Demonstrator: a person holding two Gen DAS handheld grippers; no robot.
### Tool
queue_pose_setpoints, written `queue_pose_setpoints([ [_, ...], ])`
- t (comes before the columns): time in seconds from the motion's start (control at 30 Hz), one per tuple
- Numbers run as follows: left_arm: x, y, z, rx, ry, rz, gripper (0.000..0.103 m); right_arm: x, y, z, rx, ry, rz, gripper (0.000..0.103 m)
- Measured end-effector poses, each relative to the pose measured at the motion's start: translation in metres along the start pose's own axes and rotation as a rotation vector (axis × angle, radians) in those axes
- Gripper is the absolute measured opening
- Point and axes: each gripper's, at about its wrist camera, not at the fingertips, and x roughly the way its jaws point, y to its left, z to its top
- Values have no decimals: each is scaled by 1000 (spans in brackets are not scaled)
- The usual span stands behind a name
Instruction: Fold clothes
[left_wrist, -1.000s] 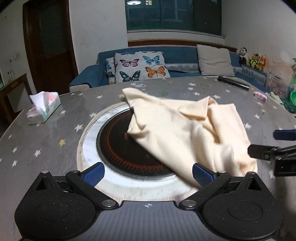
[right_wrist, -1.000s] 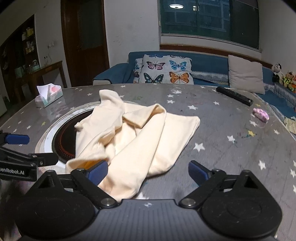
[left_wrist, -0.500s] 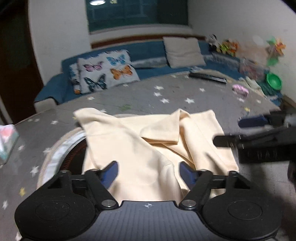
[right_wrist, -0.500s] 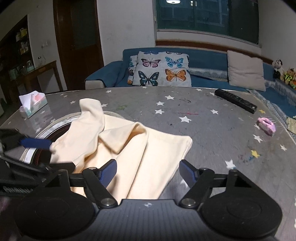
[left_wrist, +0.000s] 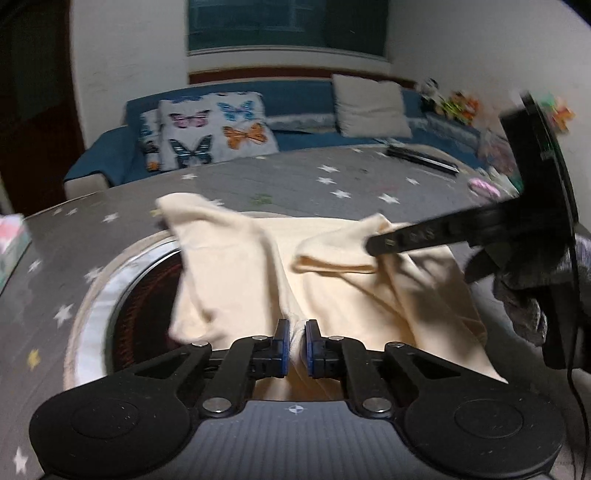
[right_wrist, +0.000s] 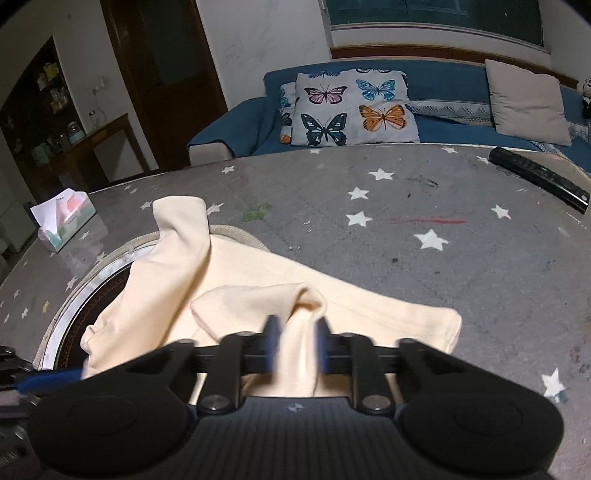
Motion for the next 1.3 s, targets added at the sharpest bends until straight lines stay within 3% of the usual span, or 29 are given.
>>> queue_pose_setpoints([
  [0.1, -16, 14, -8, -56, -20, 29, 9, -14, 2, -5, -9, -30, -7, 8],
  [0.37, -59, 36, -31, -133, -59, 81, 9, -108, -20, -27, 38, -166, -106, 8],
  [0.7, -110, 32, -78, -179, -30, 60, 8, -200, -72, -107, 235, -218, -252, 8],
  [0.83, -116, 26, -93, -155, 3, 46, 9, -200, -86, -136, 267, -139, -317, 16],
  [1.0, -125, 18, -98, -116, 7, 62, 13, -197, -92, -142, 264, -116, -373, 28],
  [1.13, -138, 8, -99, -66, -37, 55, 37, -199, -91, -141, 253, -132, -372, 39],
  [1.3, -131, 11, -94, -71, -35, 71, 37, -186, -97, -148, 243, -86, -370, 43],
])
